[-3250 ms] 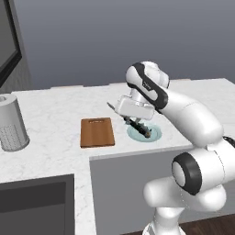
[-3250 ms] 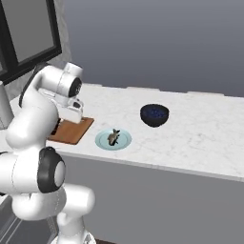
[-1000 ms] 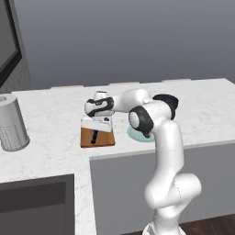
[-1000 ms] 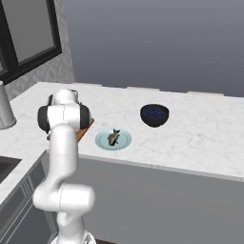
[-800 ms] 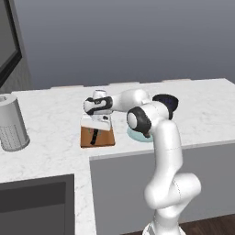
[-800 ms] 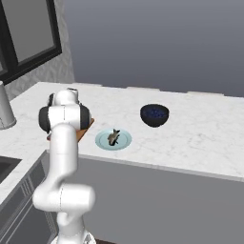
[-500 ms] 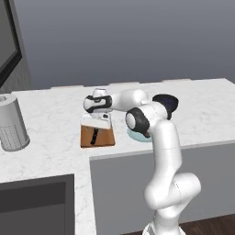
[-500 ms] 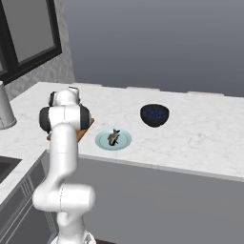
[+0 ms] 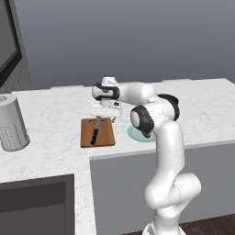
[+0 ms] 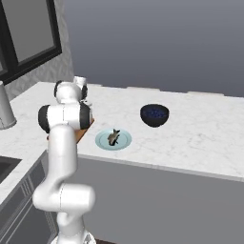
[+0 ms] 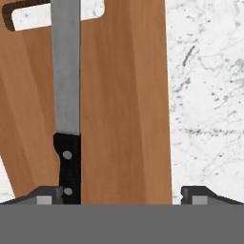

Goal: Pick up the knife from the drawer and place it on the cutting board. Then place the meat from the plate to the cutting board.

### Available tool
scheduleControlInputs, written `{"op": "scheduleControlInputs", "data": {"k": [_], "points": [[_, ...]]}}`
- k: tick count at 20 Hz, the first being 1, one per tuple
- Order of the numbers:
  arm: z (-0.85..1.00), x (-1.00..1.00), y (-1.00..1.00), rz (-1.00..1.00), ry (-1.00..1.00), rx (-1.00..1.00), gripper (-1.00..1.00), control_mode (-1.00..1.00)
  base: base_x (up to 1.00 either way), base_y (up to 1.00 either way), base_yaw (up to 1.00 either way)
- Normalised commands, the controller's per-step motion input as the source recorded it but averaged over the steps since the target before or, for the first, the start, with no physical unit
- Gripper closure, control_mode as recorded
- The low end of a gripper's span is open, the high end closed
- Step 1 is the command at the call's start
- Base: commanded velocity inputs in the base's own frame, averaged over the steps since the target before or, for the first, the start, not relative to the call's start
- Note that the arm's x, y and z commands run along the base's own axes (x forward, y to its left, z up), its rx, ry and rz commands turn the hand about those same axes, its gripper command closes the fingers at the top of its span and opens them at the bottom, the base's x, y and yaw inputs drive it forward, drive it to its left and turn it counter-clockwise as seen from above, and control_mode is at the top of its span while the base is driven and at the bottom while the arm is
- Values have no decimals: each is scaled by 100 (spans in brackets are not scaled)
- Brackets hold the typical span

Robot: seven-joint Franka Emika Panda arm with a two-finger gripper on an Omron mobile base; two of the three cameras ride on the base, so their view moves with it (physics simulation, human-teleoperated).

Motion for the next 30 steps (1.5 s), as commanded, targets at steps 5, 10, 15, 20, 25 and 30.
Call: {"op": "scheduleControlInputs", "data": {"k": [5,10,15,20,25,30], "points": [[69,-24,-50,22,-5,-8,-100,-100,0,0,0],[10,-36,-94,17,-18,-7,-100,-100,0,0,0],[-9,-7,-100,7,-1,7,-100,-100,0,0,0],[-13,-27,-93,1,-4,13,-100,-100,0,0,0],[-10,-40,-66,0,-7,7,-100,-100,0,0,0],[-22,-30,-12,2,-3,-1,-100,-100,0,0,0]]}}
